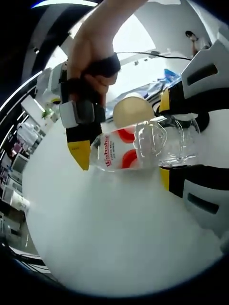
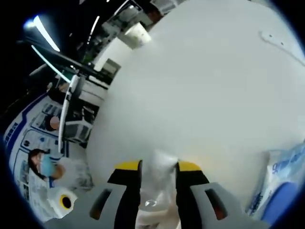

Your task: Arrange the tabletop items into an orderly group along one side of the table until the central work area is clear of visible clutter.

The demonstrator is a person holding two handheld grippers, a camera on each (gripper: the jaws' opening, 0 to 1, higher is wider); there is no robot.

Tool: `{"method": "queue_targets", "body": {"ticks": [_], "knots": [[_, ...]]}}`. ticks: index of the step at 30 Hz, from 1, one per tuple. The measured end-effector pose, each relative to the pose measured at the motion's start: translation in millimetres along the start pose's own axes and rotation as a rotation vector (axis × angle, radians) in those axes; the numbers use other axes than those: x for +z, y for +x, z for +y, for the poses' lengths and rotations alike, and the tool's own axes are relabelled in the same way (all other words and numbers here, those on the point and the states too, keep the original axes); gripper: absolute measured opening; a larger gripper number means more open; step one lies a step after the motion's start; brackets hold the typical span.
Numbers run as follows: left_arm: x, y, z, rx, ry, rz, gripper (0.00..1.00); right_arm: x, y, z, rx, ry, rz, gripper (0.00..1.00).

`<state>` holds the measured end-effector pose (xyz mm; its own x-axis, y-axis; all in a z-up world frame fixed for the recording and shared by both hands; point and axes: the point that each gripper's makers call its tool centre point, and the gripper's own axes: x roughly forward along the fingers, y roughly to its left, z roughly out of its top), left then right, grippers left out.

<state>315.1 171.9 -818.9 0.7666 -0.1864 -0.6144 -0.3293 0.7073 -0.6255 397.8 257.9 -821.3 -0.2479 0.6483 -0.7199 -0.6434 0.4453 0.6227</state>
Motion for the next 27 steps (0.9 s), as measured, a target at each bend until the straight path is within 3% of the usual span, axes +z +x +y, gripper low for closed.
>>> {"method": "queue_targets", "body": {"ticks": [8, 15, 27], "knots": [[4.1, -3, 0.5, 0.002, 0.045, -0.002, 0.35, 10.5, -12, 15, 0.049, -0.032, -0.066, 0.19], [23.8, -9, -4.5, 0.015, 0.133, -0.033, 0.35, 28.8, -28, 35, 0.091, -0.077, -0.139, 0.18], [39.8, -13, -8.8, 0.033, 0.273, -0.040, 0.35, 45.5, -55, 58, 0.137, -0.191, -0.247, 0.18]]}}
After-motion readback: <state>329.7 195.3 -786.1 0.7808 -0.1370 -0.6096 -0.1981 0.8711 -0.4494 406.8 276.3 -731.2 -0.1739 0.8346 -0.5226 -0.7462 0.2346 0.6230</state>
